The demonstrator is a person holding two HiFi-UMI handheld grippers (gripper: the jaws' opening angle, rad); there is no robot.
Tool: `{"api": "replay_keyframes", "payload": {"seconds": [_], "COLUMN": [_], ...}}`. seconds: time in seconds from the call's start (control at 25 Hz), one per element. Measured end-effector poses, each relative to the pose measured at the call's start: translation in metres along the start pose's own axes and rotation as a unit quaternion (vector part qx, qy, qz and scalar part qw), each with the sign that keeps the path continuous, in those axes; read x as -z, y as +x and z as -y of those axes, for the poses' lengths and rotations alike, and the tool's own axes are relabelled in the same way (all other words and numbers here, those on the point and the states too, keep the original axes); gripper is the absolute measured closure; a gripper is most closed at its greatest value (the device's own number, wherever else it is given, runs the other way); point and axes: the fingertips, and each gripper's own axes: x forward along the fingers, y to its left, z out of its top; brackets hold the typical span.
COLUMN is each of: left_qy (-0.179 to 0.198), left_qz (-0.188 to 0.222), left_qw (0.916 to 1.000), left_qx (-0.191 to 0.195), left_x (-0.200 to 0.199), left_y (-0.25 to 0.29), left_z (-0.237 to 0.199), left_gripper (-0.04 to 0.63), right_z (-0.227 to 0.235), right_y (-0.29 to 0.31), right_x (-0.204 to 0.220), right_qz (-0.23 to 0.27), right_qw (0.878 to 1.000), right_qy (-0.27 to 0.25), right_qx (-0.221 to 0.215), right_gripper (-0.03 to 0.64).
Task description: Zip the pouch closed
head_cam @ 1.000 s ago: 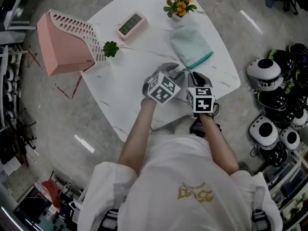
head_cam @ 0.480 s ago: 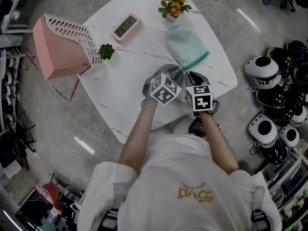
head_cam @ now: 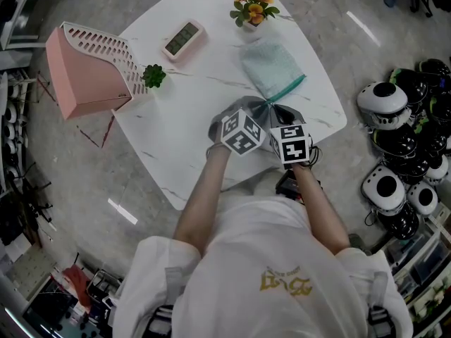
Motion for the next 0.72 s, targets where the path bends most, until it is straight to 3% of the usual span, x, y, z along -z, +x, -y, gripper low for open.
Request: {"api": "replay_keyframes", "payload": {"seconds": [0.72], "left_qy": [-0.026], "left_qz": [-0.002], "left_qw": [0.9995], "left_qx": [0.017], "left_x": [-0.001], "left_y": [-0.0021], "left_z": [0.0051], "left_gripper": [0.556], "right_z": [0.0023], "right_y": [-0.0046], "right_x": [0.0019], "right_qz": [-0.01], "right_qw": [1.0], "right_qy": [-0.002], "right_qx": [-0.011], "right_gripper": [0.6]}}
